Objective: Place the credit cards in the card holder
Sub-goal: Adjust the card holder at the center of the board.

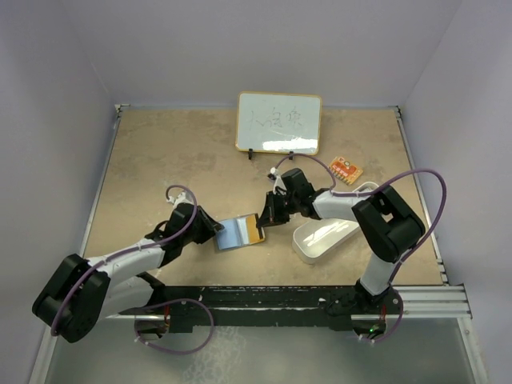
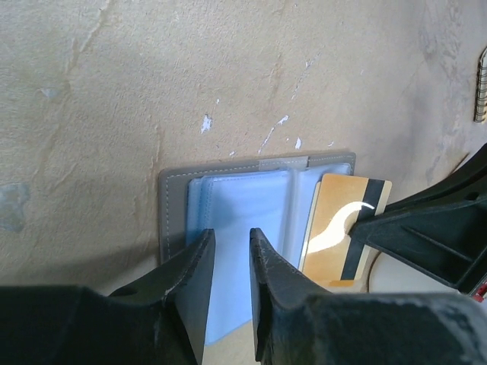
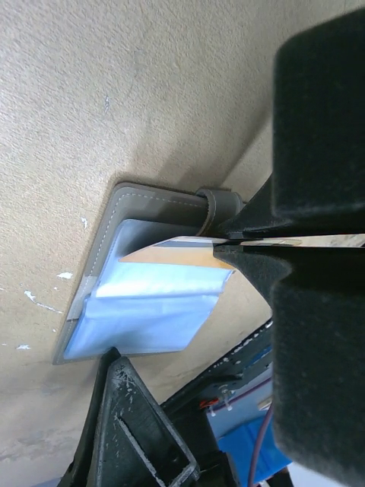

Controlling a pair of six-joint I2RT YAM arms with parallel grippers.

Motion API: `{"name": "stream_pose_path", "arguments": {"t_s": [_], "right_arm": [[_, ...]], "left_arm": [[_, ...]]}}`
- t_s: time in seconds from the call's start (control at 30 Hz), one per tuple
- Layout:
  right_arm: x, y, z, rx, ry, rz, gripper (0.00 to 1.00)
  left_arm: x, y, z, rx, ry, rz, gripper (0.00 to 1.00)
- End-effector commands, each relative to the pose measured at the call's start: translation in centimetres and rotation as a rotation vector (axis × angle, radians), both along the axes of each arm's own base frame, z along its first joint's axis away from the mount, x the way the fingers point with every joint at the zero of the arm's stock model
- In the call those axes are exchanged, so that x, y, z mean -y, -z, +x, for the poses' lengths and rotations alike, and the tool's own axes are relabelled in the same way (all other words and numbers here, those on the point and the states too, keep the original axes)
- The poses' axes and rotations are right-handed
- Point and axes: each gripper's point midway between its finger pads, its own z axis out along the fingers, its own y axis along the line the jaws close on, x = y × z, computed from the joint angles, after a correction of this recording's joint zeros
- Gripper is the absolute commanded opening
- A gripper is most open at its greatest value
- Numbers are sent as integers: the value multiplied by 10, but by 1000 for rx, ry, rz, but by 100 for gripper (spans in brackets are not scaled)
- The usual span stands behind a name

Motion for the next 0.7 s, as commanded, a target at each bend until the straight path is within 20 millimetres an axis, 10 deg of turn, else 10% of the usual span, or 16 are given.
{"name": "stream_pose_path", "arguments": {"t_s": [0.0, 0.67], "right_arm": [[22, 27, -8, -20, 44, -120, 0], [-22, -69, -3, 53, -55, 195, 0]], "left_arm": [[-23, 19, -4, -33, -26, 134, 23], [26, -93, 8, 151, 89, -172, 39]]}}
